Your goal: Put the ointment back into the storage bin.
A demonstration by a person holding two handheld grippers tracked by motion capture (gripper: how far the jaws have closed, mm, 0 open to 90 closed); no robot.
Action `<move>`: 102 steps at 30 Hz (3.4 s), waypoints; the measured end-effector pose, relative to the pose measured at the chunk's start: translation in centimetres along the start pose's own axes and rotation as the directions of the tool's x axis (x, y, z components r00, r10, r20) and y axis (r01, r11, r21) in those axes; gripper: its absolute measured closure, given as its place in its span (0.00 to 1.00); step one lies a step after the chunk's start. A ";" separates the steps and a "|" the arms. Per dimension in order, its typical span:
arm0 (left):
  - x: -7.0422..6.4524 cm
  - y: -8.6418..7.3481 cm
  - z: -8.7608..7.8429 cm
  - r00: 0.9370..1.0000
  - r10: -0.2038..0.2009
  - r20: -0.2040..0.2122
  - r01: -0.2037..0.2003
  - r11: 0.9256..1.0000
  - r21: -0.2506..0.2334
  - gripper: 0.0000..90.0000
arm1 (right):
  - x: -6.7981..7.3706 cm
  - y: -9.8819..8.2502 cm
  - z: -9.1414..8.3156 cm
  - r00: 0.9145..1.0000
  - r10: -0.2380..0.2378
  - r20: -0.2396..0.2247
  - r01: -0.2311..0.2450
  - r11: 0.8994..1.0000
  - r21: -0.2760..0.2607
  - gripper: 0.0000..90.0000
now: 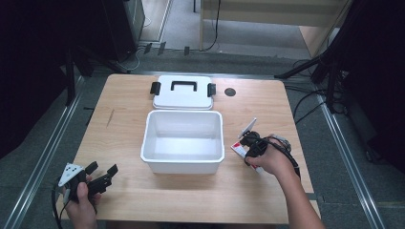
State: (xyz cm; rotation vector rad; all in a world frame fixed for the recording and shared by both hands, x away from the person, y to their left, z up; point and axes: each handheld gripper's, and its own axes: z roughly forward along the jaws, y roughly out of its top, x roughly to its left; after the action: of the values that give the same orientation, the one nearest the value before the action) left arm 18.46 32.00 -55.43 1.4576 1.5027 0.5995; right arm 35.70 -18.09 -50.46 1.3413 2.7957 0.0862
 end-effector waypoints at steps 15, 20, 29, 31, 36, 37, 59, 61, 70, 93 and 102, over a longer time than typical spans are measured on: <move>0.0 0.0 0.0 1.000 -0.002 0.001 0.002 1.000 0.001 0.17 | -0.6 -0.3 -1.1 0.999 0.032 -0.016 -0.033 0.999 -0.027 0.80; 0.0 0.0 0.0 1.000 -0.002 0.001 0.002 1.000 0.001 0.17 | -0.9 -0.4 -3.2 0.999 0.050 -0.017 -0.051 0.996 -0.066 0.80; 0.0 0.0 0.0 1.000 -0.003 0.001 0.003 1.000 0.004 0.17 | -1.2 -0.3 -7.0 0.997 0.072 -0.037 -0.076 0.990 -0.117 0.80; 0.0 0.0 0.0 1.000 -0.003 0.001 0.003 1.000 0.004 0.17 | -1.1 -0.1 -8.0 0.996 0.077 -0.033 -0.081 0.990 -0.118 0.80; 0.0 0.0 0.1 1.000 -0.002 0.001 0.002 1.000 0.005 0.17 | -1.0 0.6 -10.7 0.997 0.068 -0.032 -0.072 0.988 -0.139 0.80; 0.0 0.0 0.1 1.000 -0.002 0.001 0.002 1.000 0.005 0.17 | -0.9 0.8 -11.2 0.997 0.065 -0.034 -0.069 0.987 -0.148 0.80; 0.0 0.1 0.1 1.000 -0.003 0.006 0.003 1.000 0.005 0.17 | 5.0 6.5 -15.7 0.993 -0.060 -0.099 0.040 0.980 -0.195 0.80; 0.0 0.1 0.2 1.000 -0.004 0.006 0.003 1.000 0.005 0.17 | 5.4 7.0 -15.5 0.992 -0.071 -0.108 0.048 0.978 -0.202 0.80; 0.0 0.1 0.2 1.000 -0.004 0.007 0.004 1.000 0.005 0.17 | 7.4 9.0 -13.9 0.985 -0.114 -0.131 0.090 0.979 -0.181 0.80; 0.1 0.1 0.1 1.000 -0.004 0.007 0.004 1.000 0.005 0.17 | 9.2 11.0 -8.8 0.978 -0.180 -0.103 0.163 0.975 -0.153 0.80; 0.1 0.1 0.1 1.000 -0.004 0.008 0.004 1.000 0.005 0.17 | 9.7 11.5 -7.0 0.975 -0.218 -0.040 0.210 0.967 -0.140 0.80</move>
State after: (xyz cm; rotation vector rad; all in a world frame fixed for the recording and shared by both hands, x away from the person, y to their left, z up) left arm 18.62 32.05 -55.46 1.4587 1.5014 0.5868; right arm 38.12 -3.59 -42.81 1.0166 2.8995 0.3040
